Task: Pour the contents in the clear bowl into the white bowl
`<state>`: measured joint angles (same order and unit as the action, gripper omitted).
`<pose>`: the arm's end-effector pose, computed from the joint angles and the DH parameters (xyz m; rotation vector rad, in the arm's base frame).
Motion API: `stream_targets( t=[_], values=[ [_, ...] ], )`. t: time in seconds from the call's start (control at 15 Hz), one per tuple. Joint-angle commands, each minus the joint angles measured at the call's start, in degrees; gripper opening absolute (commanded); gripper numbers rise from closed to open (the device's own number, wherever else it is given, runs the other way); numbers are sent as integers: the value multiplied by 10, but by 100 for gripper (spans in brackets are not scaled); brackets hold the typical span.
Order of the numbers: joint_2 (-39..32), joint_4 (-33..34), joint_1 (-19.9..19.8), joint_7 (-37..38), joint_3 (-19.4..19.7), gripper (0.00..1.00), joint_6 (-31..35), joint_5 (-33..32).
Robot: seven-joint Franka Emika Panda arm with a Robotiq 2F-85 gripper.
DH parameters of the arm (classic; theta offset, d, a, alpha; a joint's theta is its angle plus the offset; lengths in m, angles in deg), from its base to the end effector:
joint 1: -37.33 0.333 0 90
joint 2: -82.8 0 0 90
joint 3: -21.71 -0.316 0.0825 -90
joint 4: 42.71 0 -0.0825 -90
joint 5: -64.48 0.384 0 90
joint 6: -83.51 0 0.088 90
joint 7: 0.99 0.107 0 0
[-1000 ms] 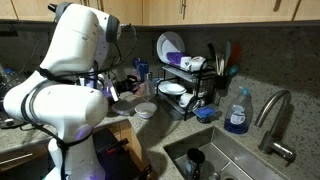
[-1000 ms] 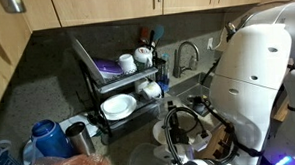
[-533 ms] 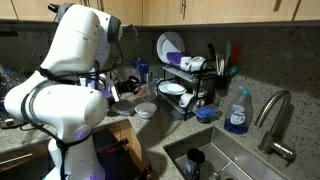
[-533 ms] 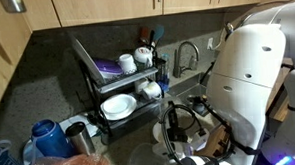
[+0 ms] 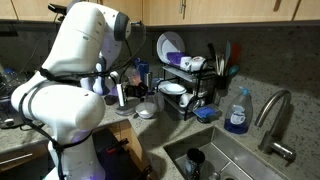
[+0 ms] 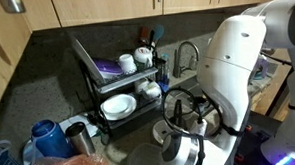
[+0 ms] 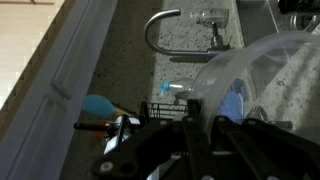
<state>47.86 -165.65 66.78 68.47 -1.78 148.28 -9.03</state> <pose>0.3673 0.2812 0.1666 1.4625 0.3449 0.3238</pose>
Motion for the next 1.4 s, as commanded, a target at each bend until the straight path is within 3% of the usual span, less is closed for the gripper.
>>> stream_targets(
  t=[0.0,0.6,1.33],
  values=[
    [86,-44,-35,47,-9,1,32,49],
    [186,-92,-76,99,6,1,137,107],
    [316,-253,-152,236,67,1,426,169]
  ],
)
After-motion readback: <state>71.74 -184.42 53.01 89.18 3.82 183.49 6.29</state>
